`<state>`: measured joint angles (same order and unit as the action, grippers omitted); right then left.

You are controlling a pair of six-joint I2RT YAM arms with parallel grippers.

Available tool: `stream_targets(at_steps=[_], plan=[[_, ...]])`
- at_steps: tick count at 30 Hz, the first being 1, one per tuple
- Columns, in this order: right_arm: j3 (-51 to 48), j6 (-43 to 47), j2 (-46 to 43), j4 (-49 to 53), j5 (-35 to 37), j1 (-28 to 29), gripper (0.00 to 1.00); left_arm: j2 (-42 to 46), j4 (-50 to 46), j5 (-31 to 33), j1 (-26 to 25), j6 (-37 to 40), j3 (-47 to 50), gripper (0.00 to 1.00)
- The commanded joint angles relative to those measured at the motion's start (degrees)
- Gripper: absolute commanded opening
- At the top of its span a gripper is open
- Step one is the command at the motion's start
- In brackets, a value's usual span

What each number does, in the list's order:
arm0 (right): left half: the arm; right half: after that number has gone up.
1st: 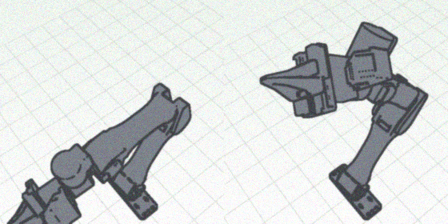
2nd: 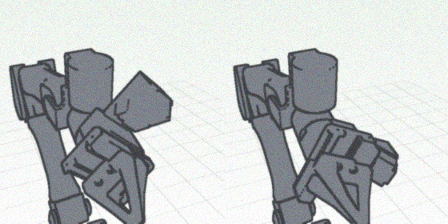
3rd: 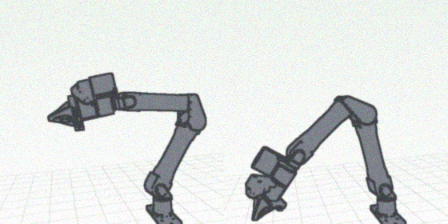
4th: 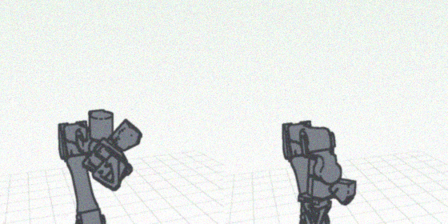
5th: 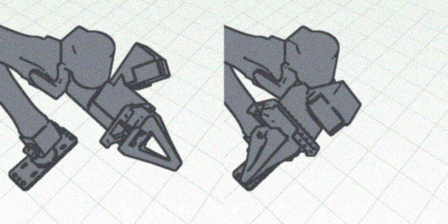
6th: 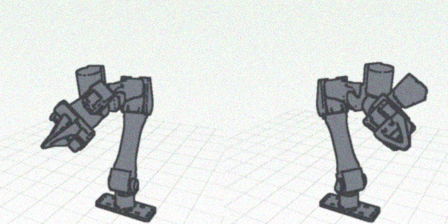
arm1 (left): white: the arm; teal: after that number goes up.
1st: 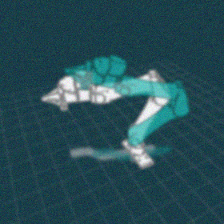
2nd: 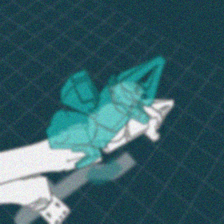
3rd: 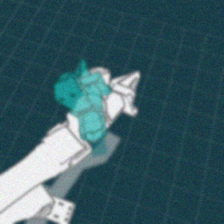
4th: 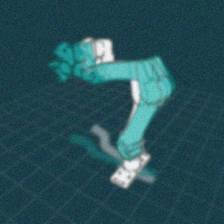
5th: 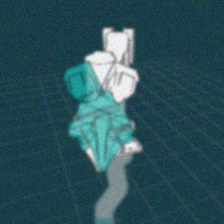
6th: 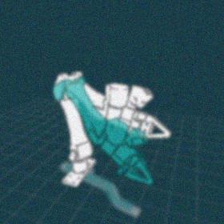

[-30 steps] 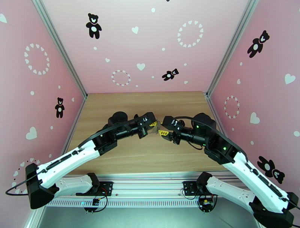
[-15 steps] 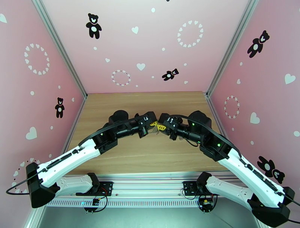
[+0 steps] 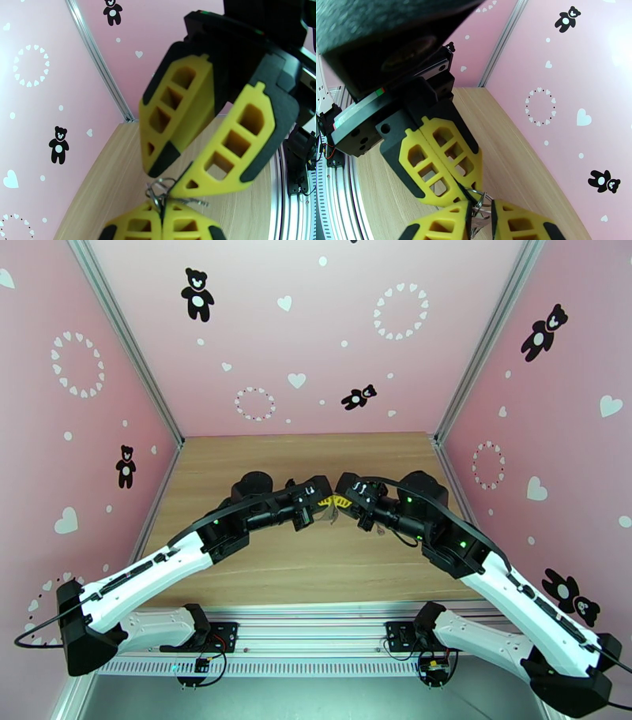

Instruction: Remove the keys from the keyring

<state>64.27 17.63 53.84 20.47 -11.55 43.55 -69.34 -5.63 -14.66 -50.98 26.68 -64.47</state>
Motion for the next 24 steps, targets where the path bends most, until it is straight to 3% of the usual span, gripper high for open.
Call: stream_targets(at_steps=[1,8,15,20,24], plan=[[1.2,-1.8,0.3,-0.4,-0.4,0.4,0.16,-0.1,0.4,-1.2,-0.5,1.0,-2.5,0.00],[2.1,-2.8,1.3,0.5,2.9,0.4,0.00,-0.3,0.4,-0.5,-0.5,0.9,-2.6,0.00],[2.5,-5.2,0.9,0.1,4.9,0.4,0.00,0.2,0.7,0.7,-0.5,-2.2,-0.6,0.00],[1.4,-10.7,1.6,0.2,-0.8,0.4,0.00,0.7,2.0,-0.2,-0.5,-5.7,1.6,0.01],[0.7,-13.8,1.9,-0.6,-0.6,0.4,0.00,0.3,2.0,0.4,-0.5,-6.4,1.9,0.03]])
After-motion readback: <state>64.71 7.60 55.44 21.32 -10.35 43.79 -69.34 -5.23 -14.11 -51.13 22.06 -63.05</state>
